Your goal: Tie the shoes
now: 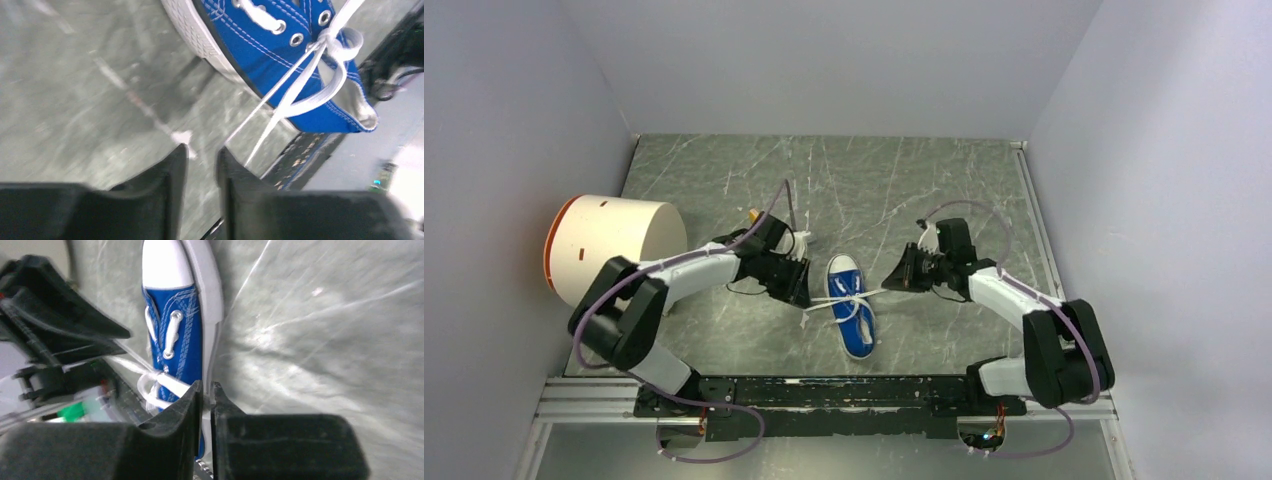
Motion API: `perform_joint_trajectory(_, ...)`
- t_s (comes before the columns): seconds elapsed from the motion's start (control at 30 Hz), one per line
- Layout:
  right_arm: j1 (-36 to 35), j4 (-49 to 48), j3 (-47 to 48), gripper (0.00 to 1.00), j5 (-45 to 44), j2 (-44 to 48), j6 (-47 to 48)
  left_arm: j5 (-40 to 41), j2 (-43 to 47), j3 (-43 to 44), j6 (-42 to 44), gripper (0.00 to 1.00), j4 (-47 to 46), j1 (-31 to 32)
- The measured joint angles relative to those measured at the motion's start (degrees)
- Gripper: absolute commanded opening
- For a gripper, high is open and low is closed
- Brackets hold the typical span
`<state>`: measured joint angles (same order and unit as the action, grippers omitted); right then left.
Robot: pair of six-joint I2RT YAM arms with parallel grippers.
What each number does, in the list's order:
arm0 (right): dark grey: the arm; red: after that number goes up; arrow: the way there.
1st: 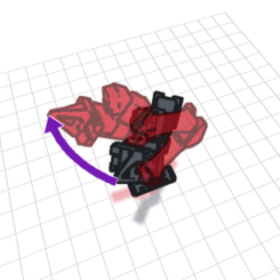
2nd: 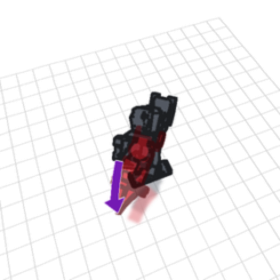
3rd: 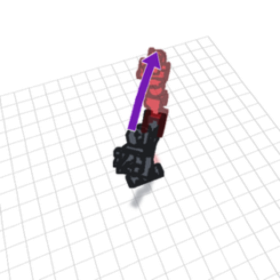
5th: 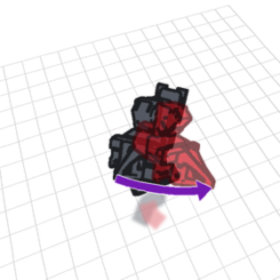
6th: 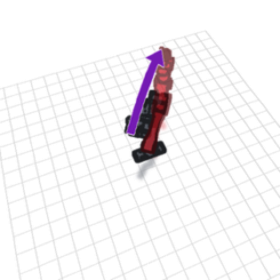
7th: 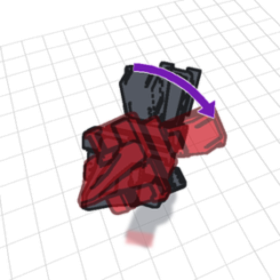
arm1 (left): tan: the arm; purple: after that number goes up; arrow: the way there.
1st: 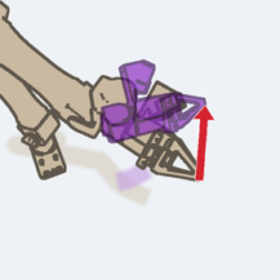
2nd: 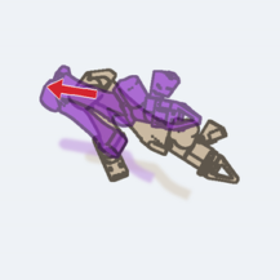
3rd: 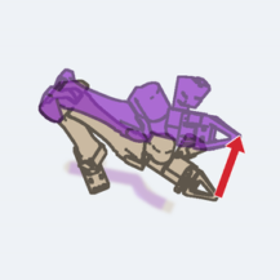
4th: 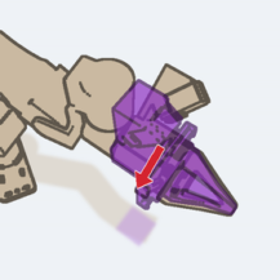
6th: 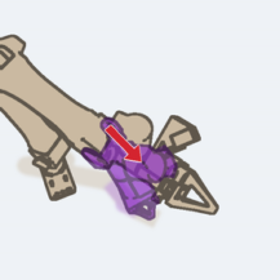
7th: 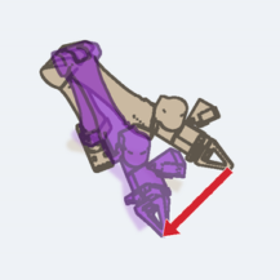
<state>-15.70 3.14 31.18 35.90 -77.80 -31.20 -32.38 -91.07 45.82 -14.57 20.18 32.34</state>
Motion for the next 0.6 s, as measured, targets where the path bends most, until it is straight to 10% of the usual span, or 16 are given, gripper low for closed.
perform_joint_trajectory(0.07,0.33,4.13,2.25,0.72,-2.69,2.21,1.64,3.06,3.32,1.01,0.37,0.66,2.27,-0.04)
perform_joint_trajectory(0.17,2.29,11.76,7.87,0.88,-9.46,4.98,5.86,8.00,8.09,1.57,0.76,0.76,6.23,-0.74)
perform_joint_trajectory(0.6,2.80,35.67,31.41,0.94,-25.42,25.97,15.58,21.97,25.90,15.56,-2.25,0.75,18.71,-1.03)
